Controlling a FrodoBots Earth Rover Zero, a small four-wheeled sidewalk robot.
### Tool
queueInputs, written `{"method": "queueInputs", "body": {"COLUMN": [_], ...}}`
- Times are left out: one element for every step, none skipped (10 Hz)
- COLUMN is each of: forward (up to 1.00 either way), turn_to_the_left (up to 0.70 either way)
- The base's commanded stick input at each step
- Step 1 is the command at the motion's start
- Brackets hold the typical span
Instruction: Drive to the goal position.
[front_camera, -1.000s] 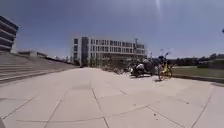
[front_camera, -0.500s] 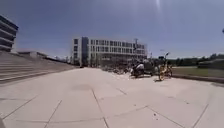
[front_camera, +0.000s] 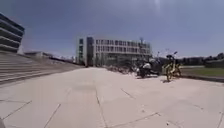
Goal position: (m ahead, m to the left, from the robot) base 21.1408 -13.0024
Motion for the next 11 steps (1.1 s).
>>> {"method": "queueInputs", "body": {"forward": [0.5,0.5,0.5,0.5,0.5,0.5,0.62,0.68,0.65,0.71,0.78], "turn_to_the_left": [0.0,0.0,0.0,0.0,0.0,0.0,0.0,0.0,0.0,0.0,0.0]}}
